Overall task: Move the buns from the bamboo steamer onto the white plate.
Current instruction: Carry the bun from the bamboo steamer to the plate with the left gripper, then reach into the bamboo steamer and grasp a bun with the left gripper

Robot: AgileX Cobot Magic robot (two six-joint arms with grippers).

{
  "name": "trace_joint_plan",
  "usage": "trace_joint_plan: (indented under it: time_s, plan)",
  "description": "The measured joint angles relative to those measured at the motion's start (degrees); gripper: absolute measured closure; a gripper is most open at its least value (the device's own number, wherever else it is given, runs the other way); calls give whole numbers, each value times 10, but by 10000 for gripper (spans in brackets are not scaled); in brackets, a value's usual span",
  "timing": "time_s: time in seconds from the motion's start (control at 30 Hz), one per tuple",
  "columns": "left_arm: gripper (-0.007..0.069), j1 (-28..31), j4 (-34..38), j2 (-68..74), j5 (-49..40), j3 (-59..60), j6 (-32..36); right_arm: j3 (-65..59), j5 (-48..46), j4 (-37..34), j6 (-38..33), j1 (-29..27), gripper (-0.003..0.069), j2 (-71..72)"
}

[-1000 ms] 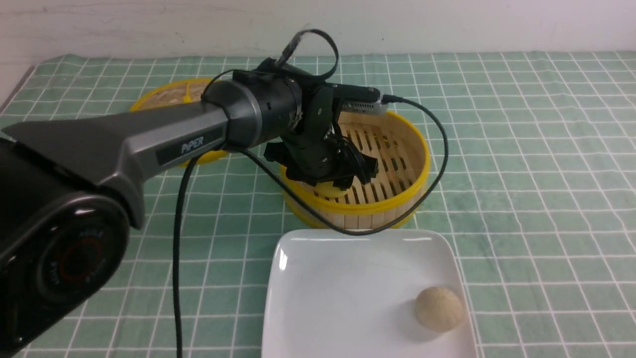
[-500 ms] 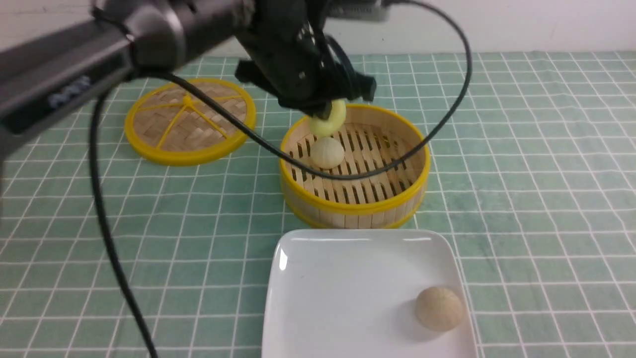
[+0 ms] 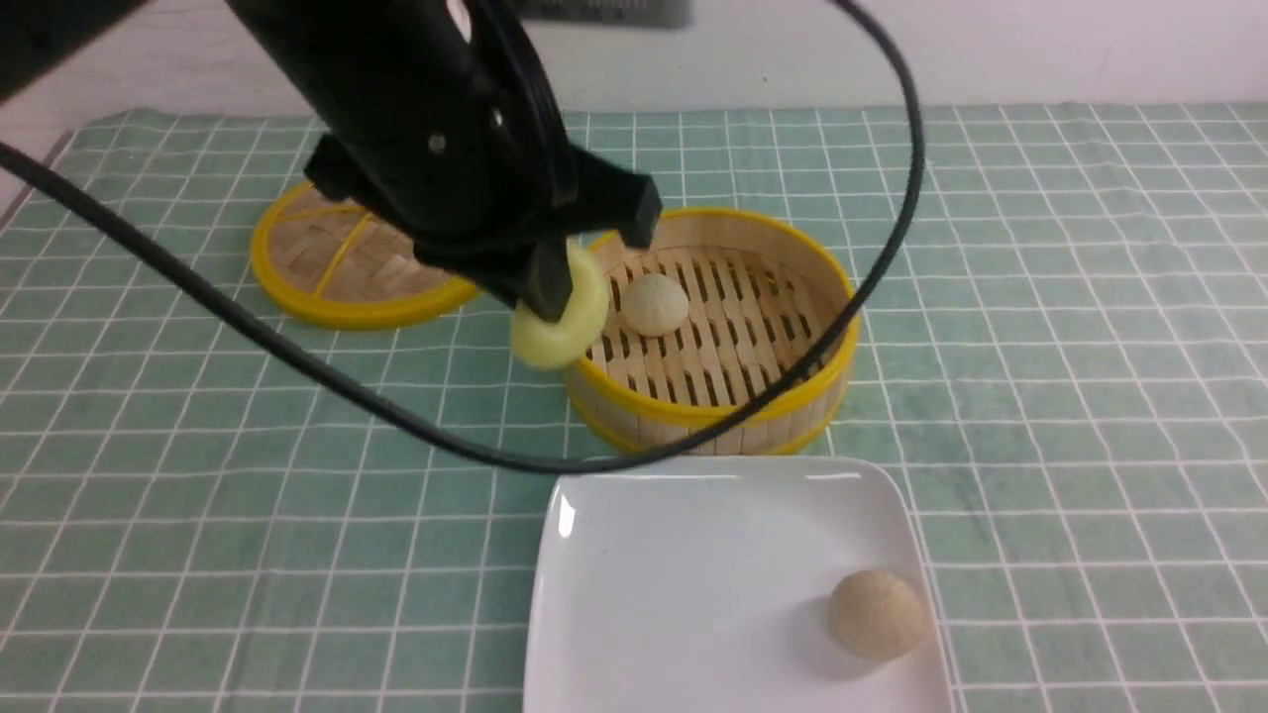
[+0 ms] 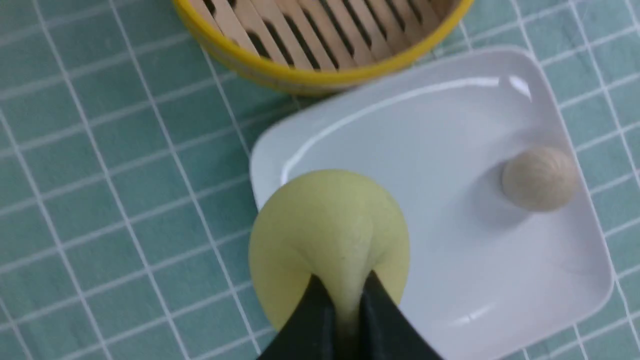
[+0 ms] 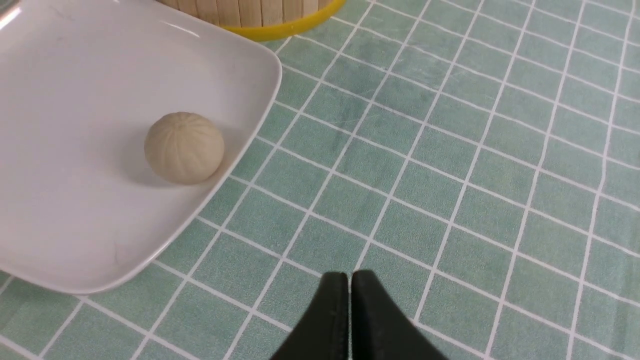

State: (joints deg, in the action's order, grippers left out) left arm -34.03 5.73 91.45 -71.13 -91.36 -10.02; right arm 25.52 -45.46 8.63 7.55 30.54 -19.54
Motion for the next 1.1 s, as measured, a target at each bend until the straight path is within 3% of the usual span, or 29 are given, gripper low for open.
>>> trace_joint_plan:
  time_s: [0.17, 0.4, 0.53, 0.87, 1.1]
  plan:
    - [591, 0, 91, 43, 32, 89, 14, 0, 0, 0, 0, 0, 619, 0]
    - [560, -7, 109, 128, 96, 111, 24, 0, 0, 2, 0, 0, 616, 0]
    - [496, -25, 111, 166, 124, 111, 24, 0, 0, 2, 0, 0, 610, 0]
    - [236, -34, 94, 165, 179, 111, 24, 0, 0, 13, 0, 0, 597, 0]
    - [236, -34, 76, 157, 193, 107, 24, 0, 1, 17, 0, 0, 590, 0]
